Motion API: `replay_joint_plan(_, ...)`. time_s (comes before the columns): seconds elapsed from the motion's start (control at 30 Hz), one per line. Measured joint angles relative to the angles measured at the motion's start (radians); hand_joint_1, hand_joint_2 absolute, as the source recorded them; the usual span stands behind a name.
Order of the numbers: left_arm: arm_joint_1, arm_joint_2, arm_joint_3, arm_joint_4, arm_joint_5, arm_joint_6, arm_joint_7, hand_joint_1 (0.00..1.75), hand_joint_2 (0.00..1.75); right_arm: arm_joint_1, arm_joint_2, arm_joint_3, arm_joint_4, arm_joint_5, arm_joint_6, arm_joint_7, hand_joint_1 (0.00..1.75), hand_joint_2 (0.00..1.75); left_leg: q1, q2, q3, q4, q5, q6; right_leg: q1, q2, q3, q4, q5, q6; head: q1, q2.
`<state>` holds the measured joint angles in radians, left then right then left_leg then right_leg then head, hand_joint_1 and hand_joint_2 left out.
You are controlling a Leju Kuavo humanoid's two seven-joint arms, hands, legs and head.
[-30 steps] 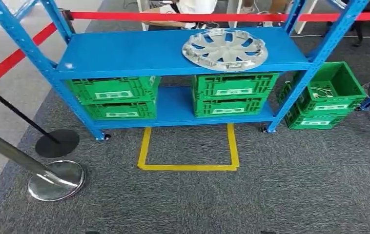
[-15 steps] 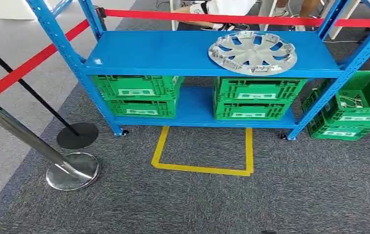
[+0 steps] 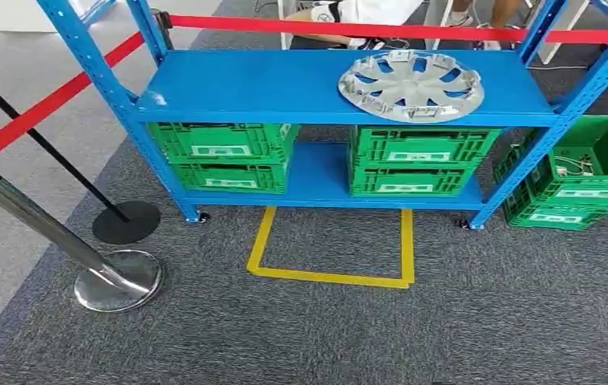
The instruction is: Take the parts from the cabinet and place them on the table.
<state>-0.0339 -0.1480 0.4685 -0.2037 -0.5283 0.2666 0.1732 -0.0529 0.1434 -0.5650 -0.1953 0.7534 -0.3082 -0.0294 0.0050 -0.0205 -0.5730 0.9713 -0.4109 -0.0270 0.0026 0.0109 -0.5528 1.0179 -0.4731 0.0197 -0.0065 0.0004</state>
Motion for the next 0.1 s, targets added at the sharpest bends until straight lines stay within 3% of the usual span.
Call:
replay_joint_plan(0.03, 0.0, 0.0, 0.0, 0.0, 0.0, -0.003, 0.0, 0.0, 1.75, 0.0, 0.0, 0.0, 0.0, 0.0, 0.0, 0.0, 0.0, 0.0, -0.001, 0.0, 0.0, 0.0, 0.0, 0.0, -0.001, 0.0, 0.0, 0.0, 0.0, 0.0, 0.0, 0.0)
replay_joint_plan(0.07, 0.0, 0.0, 0.0, 0.0, 0.001, -0.008, 0.0, 0.0, 1.75, 0.0, 0.0, -0.002, 0.0, 0.0, 0.0, 0.0, 0.0, 1.75, -0.003, 0.0, -0.001, 0.0, 0.0, 0.001, -0.003, 0.0, 0.0, 0.0, 0.001, 0.001, 0.0, 0.0)
replay_joint_plan(0.1, 0.0, 0.001, 0.0, 0.0, 0.002, -0.012, 0.0, 0.0, 1.75, 0.0, 0.0, -0.003, 0.0, 0.0, 0.0, 0.0, 0.0, 1.75, -0.004, 0.0, -0.001, 0.0, 0.0, 0.002, -0.004, 0.0, 0.0, 0.0, 0.001, 0.002, 0.0, 0.0)
